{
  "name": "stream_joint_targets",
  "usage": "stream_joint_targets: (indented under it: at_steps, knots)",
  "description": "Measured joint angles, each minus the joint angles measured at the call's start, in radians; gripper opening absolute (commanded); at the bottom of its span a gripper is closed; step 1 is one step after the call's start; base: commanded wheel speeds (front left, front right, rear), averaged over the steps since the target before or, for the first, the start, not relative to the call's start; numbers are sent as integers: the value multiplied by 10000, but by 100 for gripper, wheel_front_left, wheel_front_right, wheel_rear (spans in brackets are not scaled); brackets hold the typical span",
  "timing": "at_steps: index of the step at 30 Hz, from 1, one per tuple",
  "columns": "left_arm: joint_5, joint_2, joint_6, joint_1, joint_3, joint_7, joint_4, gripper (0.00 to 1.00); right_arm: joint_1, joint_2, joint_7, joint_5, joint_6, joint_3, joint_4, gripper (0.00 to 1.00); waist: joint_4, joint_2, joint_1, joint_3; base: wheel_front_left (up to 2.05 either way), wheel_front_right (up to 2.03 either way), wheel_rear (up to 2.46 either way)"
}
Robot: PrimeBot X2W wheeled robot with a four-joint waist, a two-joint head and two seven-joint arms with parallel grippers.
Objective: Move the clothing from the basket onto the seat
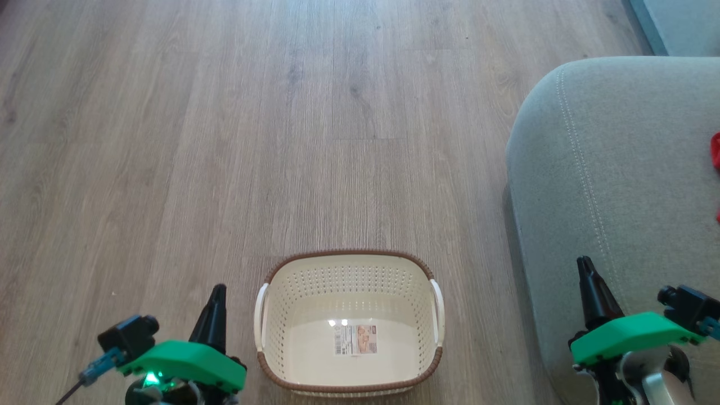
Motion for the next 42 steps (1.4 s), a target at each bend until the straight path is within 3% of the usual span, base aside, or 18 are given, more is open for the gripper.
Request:
stream_joint_targets:
  at_steps: [42]
  knots:
    - [-4178, 19, -533, -226, 803, 1156, -6, 0, -38, 351, 1187, 4205, 0, -719, -196, 0, -190, 0, -1, -66, 0, 0, 0]
